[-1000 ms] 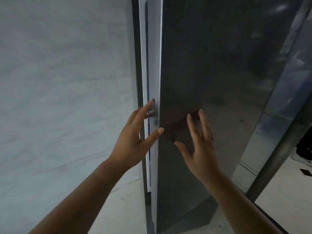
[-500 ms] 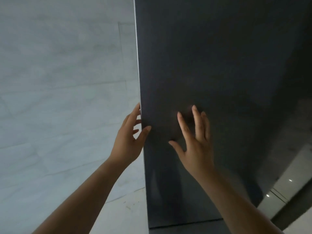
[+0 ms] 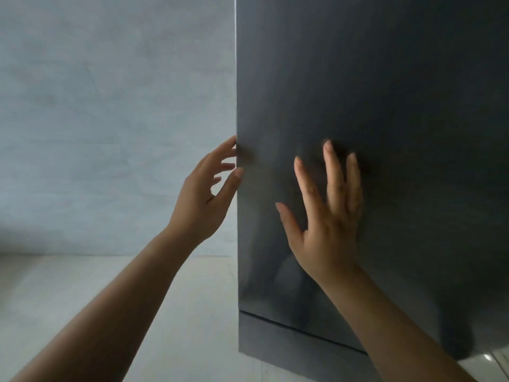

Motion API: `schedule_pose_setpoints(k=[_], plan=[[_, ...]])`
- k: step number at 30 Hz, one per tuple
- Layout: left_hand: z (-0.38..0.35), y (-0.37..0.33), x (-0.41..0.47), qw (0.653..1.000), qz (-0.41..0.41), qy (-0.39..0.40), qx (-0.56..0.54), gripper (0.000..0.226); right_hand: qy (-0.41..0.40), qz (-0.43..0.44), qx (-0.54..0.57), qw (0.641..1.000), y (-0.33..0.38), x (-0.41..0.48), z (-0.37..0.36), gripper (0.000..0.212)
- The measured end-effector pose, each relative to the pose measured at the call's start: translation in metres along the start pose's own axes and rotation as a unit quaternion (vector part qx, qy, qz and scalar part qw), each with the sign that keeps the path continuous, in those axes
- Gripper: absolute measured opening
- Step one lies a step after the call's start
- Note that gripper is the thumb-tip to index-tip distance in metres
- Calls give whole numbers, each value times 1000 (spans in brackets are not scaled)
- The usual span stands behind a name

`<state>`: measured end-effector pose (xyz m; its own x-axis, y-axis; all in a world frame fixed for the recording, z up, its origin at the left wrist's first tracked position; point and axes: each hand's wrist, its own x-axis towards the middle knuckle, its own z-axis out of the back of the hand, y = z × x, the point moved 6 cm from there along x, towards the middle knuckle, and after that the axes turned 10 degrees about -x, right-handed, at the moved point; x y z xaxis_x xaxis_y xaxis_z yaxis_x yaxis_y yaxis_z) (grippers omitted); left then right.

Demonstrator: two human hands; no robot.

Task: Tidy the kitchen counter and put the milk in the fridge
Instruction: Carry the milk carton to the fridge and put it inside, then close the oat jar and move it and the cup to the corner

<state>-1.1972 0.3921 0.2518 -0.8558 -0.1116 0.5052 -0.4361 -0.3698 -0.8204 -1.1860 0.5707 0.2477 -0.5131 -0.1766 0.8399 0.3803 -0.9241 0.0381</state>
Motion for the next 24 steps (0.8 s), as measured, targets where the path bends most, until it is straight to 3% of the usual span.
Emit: schedule_pose_setpoints(k=[4, 7, 11, 14, 19, 24], plan=[[5, 21, -58, 995, 65, -16, 73, 46, 87, 30, 114, 989, 12, -35, -13, 59], [8, 47, -120, 984, 164, -39, 54, 43, 185, 18, 213, 959, 23, -76, -27, 58], [14, 73, -223, 945, 300, -129, -33, 33, 346, -43, 342, 873, 45, -140, -37, 55], [21, 80, -294, 903, 376, -195, -71, 39, 466, -43, 377, 799, 70, -188, -39, 55], [51, 75, -381, 854, 447, -256, -76, 40, 592, 48, 380, 709, 126, -238, -36, 58], [115, 73, -441, 818, 481, -309, -64, 35, 648, 150, 380, 644, 222, -261, -35, 59]])
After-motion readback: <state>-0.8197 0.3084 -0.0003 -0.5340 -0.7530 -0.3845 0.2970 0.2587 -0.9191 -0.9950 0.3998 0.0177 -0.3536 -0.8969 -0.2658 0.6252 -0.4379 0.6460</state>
